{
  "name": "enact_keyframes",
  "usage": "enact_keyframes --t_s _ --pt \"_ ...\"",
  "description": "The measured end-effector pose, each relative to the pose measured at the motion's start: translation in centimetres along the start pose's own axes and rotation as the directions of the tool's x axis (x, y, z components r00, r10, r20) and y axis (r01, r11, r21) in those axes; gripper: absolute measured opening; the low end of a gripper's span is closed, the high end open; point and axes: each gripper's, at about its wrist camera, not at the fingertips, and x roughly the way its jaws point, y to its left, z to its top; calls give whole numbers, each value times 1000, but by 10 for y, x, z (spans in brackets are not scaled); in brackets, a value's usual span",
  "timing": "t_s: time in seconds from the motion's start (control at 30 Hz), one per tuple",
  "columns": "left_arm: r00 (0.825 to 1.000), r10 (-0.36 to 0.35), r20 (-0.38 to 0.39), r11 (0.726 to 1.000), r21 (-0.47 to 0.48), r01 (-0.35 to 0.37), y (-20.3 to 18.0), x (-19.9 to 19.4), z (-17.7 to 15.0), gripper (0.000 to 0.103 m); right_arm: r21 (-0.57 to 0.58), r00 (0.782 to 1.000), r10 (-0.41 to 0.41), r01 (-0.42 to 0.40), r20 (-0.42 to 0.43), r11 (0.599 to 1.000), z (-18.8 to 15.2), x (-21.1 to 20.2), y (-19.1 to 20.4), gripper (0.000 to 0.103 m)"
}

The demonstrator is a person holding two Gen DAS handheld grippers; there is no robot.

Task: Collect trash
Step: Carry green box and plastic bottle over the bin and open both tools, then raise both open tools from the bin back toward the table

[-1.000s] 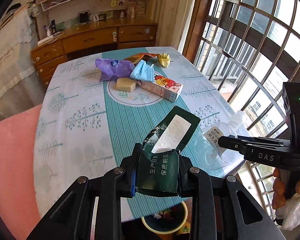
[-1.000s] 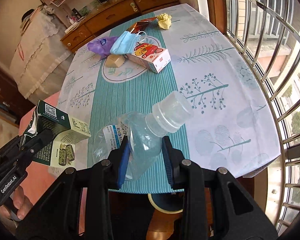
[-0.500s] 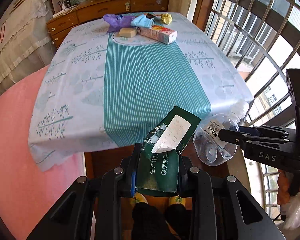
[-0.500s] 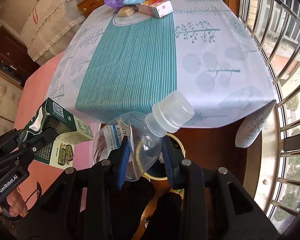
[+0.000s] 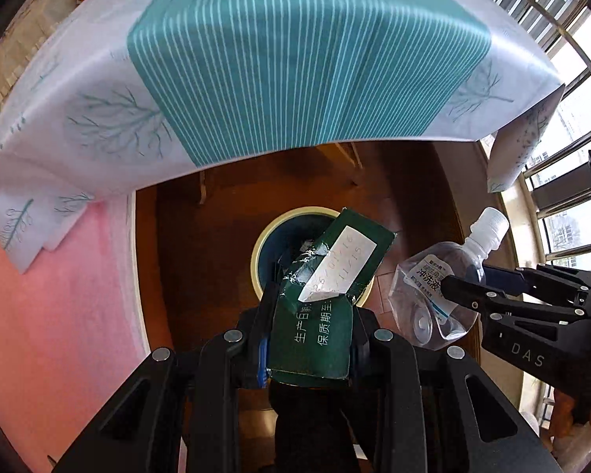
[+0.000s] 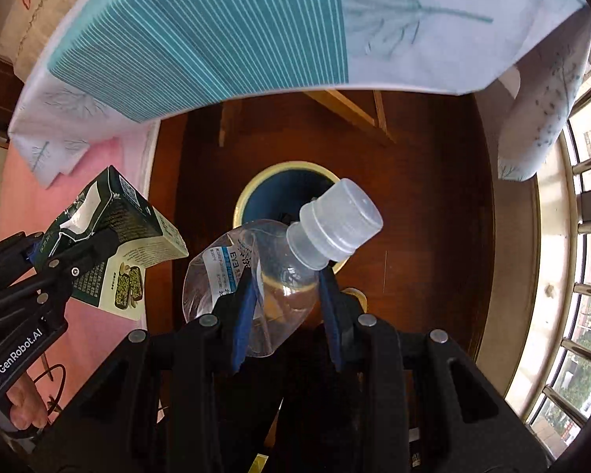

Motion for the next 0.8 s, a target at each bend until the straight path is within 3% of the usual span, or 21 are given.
enact_keyframes --t_s 0.23,0.53,0.6,0.67,0.73,0.8 --pt "999 -15 -48 999 -39 13 7 105 -11 28 26 999 -49 49 -9 998 -6 79 -16 28" --pt "997 -19 -75 997 -82 13 19 193 -9 28 43 999 -19 21 -32 999 14 156 -21 29" --pt "996 -33 -85 995 -95 25 25 202 -5 33 58 998 1 2 -55 998 19 170 -21 29" --pt "995 -42 -92 993 -112 31 32 211 -1 52 55 997 -13 18 -79 998 23 183 -23 31" --pt "993 -52 -104 990 -132 38 37 216 2 61 43 996 -22 25 -84 999 26 189 -21 40" --pt "992 -62 -111 987 -157 44 46 220 6 61 29 997 -30 32 -76 999 31 197 -19 48"
